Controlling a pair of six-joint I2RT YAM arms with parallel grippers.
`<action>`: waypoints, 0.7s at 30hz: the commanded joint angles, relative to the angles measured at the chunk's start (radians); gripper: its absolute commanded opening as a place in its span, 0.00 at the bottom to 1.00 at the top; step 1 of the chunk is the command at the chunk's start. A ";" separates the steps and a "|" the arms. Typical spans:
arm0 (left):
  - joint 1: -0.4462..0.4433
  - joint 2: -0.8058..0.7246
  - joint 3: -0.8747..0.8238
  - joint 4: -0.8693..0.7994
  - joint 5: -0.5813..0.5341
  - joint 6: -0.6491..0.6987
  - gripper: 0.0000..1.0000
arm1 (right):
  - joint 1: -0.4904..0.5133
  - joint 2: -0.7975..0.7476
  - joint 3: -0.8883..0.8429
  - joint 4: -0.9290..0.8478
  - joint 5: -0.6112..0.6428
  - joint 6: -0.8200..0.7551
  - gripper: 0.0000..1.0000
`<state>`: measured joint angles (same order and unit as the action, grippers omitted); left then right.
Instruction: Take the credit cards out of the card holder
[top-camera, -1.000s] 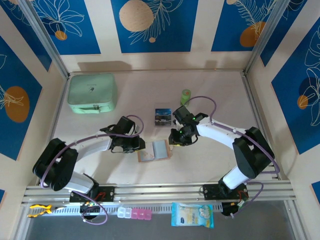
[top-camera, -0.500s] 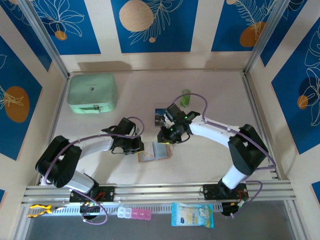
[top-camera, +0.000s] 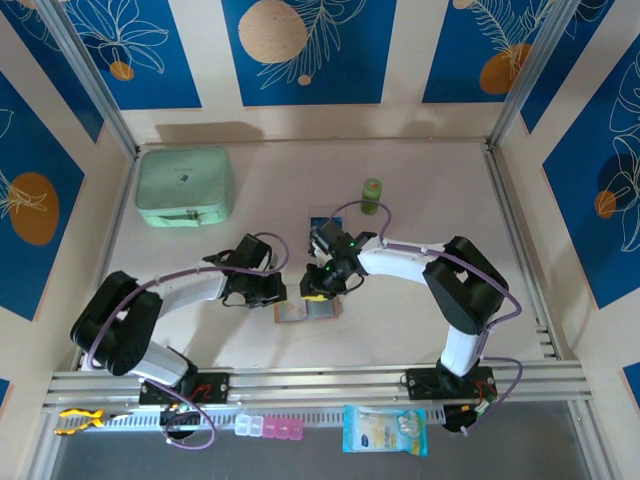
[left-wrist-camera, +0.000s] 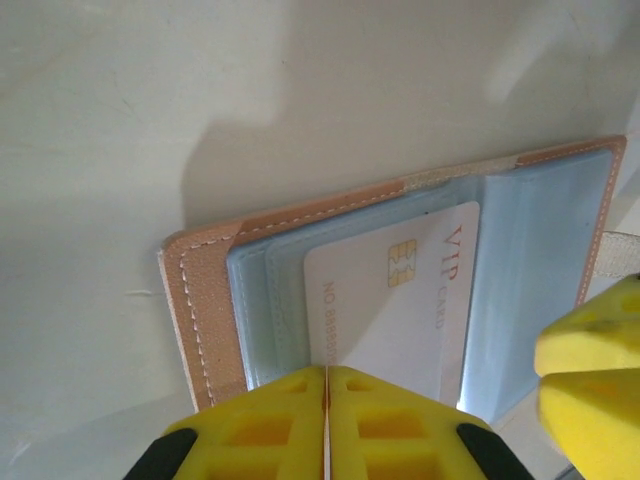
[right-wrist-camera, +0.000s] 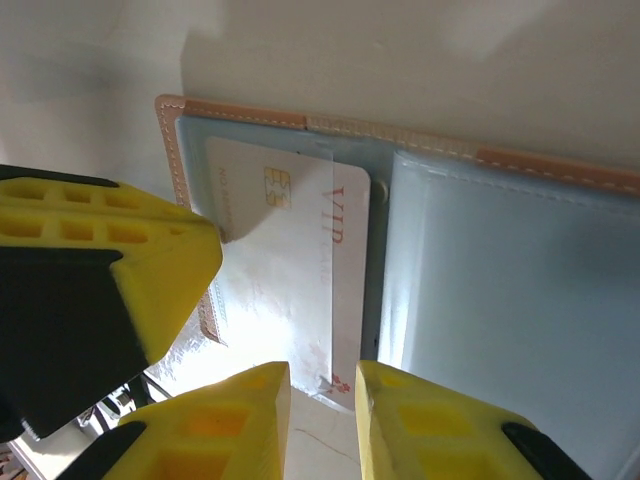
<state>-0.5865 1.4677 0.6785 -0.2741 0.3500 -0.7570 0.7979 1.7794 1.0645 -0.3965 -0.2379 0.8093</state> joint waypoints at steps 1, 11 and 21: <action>0.008 -0.041 0.011 -0.038 -0.010 0.006 0.10 | 0.007 0.019 0.023 0.028 -0.038 0.019 0.25; 0.007 -0.015 -0.028 -0.011 0.017 -0.004 0.05 | 0.016 0.060 0.042 0.044 -0.054 0.021 0.24; 0.008 0.003 -0.045 -0.012 0.014 0.005 0.01 | 0.022 0.088 0.050 0.051 -0.060 0.023 0.24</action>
<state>-0.5861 1.4601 0.6529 -0.2760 0.3527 -0.7574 0.8097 1.8523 1.0931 -0.3466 -0.2703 0.8207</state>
